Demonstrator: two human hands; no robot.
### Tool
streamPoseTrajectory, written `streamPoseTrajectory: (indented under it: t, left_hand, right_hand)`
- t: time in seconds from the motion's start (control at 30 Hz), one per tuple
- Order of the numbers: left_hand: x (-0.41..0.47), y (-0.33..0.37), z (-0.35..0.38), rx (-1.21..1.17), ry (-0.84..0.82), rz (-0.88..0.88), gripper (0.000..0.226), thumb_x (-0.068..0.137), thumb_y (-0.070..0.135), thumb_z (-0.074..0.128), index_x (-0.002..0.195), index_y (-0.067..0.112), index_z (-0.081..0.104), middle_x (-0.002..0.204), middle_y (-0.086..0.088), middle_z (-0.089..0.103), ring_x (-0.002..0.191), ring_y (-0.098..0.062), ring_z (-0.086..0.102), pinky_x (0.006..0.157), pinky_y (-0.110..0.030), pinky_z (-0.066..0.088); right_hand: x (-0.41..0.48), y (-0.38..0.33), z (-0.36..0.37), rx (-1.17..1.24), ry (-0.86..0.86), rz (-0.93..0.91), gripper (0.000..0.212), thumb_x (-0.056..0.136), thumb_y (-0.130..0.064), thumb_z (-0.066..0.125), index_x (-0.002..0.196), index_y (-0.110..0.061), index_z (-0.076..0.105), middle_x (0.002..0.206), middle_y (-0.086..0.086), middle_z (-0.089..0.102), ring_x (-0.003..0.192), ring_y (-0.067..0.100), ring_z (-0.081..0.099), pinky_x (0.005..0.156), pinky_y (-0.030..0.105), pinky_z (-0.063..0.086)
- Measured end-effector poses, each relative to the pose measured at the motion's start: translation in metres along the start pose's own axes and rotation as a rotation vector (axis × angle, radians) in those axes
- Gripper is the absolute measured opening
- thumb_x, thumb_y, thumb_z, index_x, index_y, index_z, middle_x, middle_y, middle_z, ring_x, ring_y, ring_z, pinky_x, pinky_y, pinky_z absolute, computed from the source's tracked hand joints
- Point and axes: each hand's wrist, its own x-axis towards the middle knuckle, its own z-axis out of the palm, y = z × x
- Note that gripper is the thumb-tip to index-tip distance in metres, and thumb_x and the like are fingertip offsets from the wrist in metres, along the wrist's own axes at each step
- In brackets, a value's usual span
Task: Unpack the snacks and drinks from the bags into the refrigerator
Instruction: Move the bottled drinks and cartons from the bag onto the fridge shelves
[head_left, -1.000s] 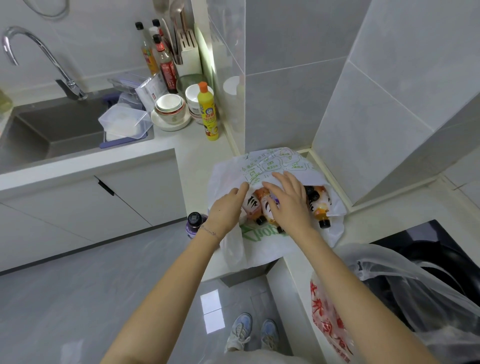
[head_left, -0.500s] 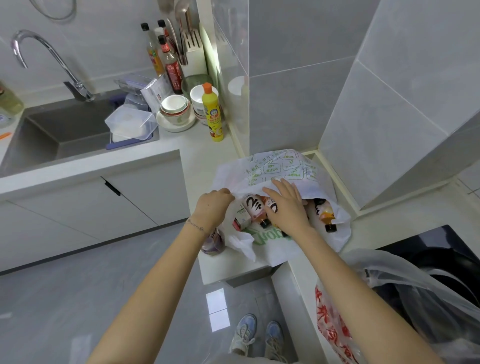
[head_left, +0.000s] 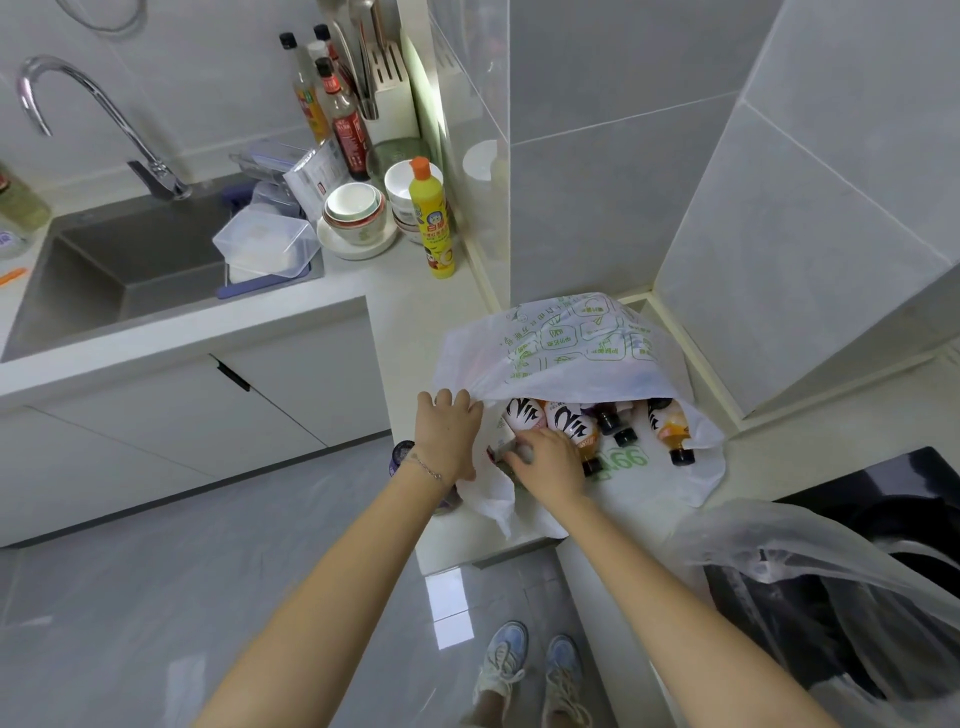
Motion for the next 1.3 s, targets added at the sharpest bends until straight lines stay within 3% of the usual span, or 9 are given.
streamPoseTrajectory:
  t: [0.07,0.13,0.33,0.5,0.63,0.9,1.07,1.17,1.3]
  left_hand:
    - [-0.001,0.003,0.004,0.035,-0.006,0.006,0.090,0.074,0.051,0.074,0.143,0.016,0.028,0.138,-0.002,0.037,0.120,-0.024,0.042,0.099,-0.037,0.032]
    - [-0.003,0.003,0.007,0.051,-0.006,0.013,0.095,0.073,0.049,0.075,0.146,0.016,0.023,0.142,-0.002,0.034,0.122,-0.024,0.041,0.101,-0.038,0.032]
    - [-0.005,0.001,0.004,0.017,0.029,0.042,0.095,0.072,0.052,0.075,0.146,0.016,0.026,0.144,-0.002,0.034,0.121,-0.024,0.042,0.098,-0.036,0.033]
    - [-0.005,0.000,0.005,-0.025,0.042,0.059,0.093,0.074,0.052,0.074,0.146,0.018,0.025,0.144,-0.001,0.033,0.119,-0.024,0.044,0.096,-0.036,0.034]
    - [-0.006,0.000,0.002,-0.116,0.091,0.095,0.090,0.075,0.055,0.072,0.144,0.021,0.028,0.144,0.000,0.035,0.119,-0.025,0.045,0.095,-0.037,0.034]
    - [-0.012,-0.003,-0.010,-0.493,0.273,0.181,0.084,0.079,0.059,0.067,0.150,0.033,0.028,0.160,0.001,0.017,0.143,-0.024,0.023,0.113,-0.039,0.019]
    - [-0.011,0.005,-0.013,-0.884,0.381,0.242,0.083,0.077,0.046,0.076,0.148,0.026,0.037,0.155,-0.002,0.033,0.143,-0.021,0.027,0.114,-0.040,0.027]
    - [-0.011,0.006,-0.020,-1.068,0.408,0.257,0.070,0.071,0.031,0.084,0.133,0.018,0.055,0.138,-0.001,0.053,0.132,-0.019,0.043,0.108,-0.027,0.032]
    - [-0.015,0.010,-0.018,-1.360,0.344,0.247,0.060,0.064,0.019,0.087,0.117,0.018,0.061,0.111,0.002,0.065,0.105,-0.016,0.061,0.094,-0.045,0.049]
  right_hand:
    - [0.004,-0.004,0.002,0.045,0.021,0.054,0.026,0.082,-0.042,0.067,0.078,-0.016,0.066,0.081,0.003,0.067,0.088,0.026,0.059,0.076,0.033,0.044]
    - [0.006,-0.010,0.003,0.068,0.026,0.101,0.032,0.079,-0.048,0.069,0.074,-0.016,0.065,0.078,0.000,0.067,0.082,0.023,0.062,0.071,0.031,0.046]
    - [0.011,-0.020,0.008,-0.066,0.050,0.154,0.044,0.078,-0.057,0.064,0.091,-0.015,0.065,0.100,0.001,0.066,0.105,0.020,0.059,0.089,0.034,0.041]
    - [0.002,-0.017,0.000,-0.074,0.074,0.093,0.050,0.079,-0.055,0.065,0.094,-0.008,0.063,0.099,0.006,0.065,0.098,0.025,0.060,0.080,0.033,0.044]
    - [-0.013,-0.012,-0.019,0.032,0.131,0.114,0.050,0.079,-0.045,0.067,0.112,-0.009,0.057,0.096,0.005,0.067,0.090,0.027,0.064,0.065,0.031,0.041]
    - [-0.025,-0.022,-0.079,0.343,0.323,0.062,0.042,0.077,-0.035,0.078,0.109,-0.013,0.062,0.093,0.000,0.070,0.088,0.021,0.065,0.074,0.039,0.054]
    - [-0.029,-0.046,-0.118,0.544,0.249,-0.033,0.037,0.077,-0.032,0.079,0.110,-0.024,0.066,0.091,-0.021,0.065,0.088,-0.001,0.062,0.078,0.020,0.052]
    - [-0.034,-0.050,-0.121,0.589,0.205,-0.080,0.037,0.077,-0.031,0.080,0.110,-0.030,0.065,0.097,-0.022,0.065,0.095,-0.003,0.061,0.079,0.015,0.050]
    - [-0.039,-0.048,-0.121,0.734,0.133,-0.071,0.048,0.077,-0.024,0.080,0.118,-0.034,0.057,0.113,-0.019,0.061,0.107,-0.006,0.056,0.085,0.010,0.046]
